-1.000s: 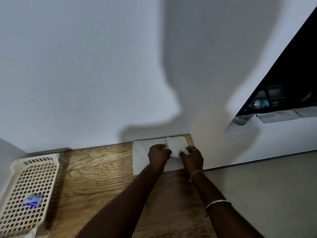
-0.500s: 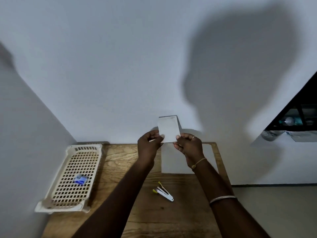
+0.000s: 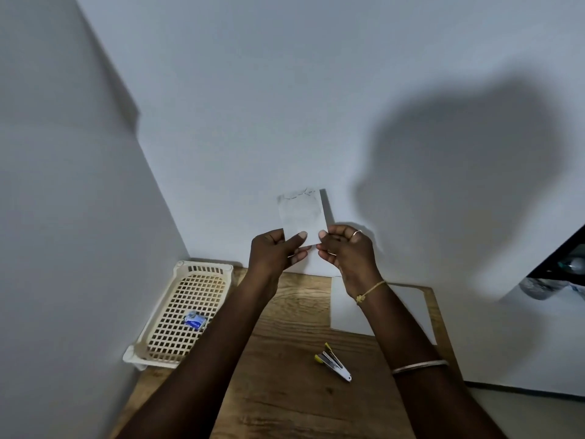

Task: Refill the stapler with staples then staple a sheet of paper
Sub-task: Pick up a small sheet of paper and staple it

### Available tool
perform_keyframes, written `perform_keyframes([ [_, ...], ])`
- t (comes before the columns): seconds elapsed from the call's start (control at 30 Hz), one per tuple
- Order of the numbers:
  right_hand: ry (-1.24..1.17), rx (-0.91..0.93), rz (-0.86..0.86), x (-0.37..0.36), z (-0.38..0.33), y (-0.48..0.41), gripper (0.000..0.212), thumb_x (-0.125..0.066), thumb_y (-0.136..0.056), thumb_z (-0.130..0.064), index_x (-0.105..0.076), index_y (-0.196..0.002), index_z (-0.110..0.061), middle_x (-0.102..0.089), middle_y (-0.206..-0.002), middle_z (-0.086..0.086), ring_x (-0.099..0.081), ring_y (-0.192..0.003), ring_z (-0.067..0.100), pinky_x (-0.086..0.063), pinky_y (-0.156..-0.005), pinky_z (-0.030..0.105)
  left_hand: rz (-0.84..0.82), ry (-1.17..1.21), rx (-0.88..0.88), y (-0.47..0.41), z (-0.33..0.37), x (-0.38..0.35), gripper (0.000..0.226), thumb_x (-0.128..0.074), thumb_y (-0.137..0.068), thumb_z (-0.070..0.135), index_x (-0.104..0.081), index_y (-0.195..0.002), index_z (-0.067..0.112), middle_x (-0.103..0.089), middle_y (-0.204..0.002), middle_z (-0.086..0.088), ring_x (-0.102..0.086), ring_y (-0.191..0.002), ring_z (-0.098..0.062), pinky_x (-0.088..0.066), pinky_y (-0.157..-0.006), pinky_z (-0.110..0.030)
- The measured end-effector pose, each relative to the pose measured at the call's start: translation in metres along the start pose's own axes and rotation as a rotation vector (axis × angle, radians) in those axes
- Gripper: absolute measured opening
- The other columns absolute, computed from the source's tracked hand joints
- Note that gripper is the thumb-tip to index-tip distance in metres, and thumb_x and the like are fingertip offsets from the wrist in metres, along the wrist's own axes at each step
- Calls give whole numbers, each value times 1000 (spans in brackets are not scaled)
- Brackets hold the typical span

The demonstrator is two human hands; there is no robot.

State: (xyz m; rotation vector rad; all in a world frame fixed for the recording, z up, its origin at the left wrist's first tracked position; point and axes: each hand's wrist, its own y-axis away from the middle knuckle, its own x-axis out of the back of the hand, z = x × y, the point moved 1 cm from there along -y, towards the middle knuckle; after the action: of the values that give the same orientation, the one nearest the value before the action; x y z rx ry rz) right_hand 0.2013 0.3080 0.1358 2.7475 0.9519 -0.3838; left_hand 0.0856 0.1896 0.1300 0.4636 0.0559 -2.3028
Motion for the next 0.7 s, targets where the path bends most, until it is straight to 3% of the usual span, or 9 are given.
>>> perform_keyframes([
  [0.17, 80, 30, 35, 2, 18, -8, 20, -71, -93, -31, -73, -98, -12, -78, -92, 8, -77, -85, 24, -63, -75, 33, 76, 17, -16, 2, 1, 11, 27, -79, -88, 7, -73, -107, -12, -73, -107, -32, -76, -95, -34, -64, -78, -29],
  [0.3, 781, 63, 85, 35, 72, -8, 17, -72, -89, -30, -75, -85, -14, -77, -89, 6, -72, -88, 24, -57, -87, 41, 91, 45, -13, 4, 0, 19, 33, -79, -88, 5, -69, -111, -16, -73, -106, -28, -77, -98, -35, -63, -77, -28],
  [0.4, 1130, -88, -43, 63, 122, 9, 26, -78, -82, -33, -75, -99, -14, -74, -102, 2, -68, -99, 20, -50, -89, 27, 101, 56, 0, 4, -1, 23, 31, -79, -88, 5, -70, -109, -14, -73, -103, -25, -78, -95, -32, -63, -75, -27],
  [0.53, 1299, -251, -111, 82, 171, 39, 48, -77, -75, -40, -68, -116, -16, -70, -112, 3, -65, -104, 17, -49, -86, 24, 104, 48, 5, 3, -4, 27, 27, -80, -88, 6, -71, -105, -13, -73, -96, -18, -76, -102, -38, -63, -75, -27],
  [0.7, 1460, -199, -168, 89, 192, 58, 39, -73, -75, -50, -63, -95, -18, -62, -107, 4, -61, -104, 21, -49, -85, 31, 117, 37, 30, 4, -12, 32, 20, -80, -88, 7, -76, -104, -4, -75, -90, -13, -77, -100, -37, -63, -75, -27],
])
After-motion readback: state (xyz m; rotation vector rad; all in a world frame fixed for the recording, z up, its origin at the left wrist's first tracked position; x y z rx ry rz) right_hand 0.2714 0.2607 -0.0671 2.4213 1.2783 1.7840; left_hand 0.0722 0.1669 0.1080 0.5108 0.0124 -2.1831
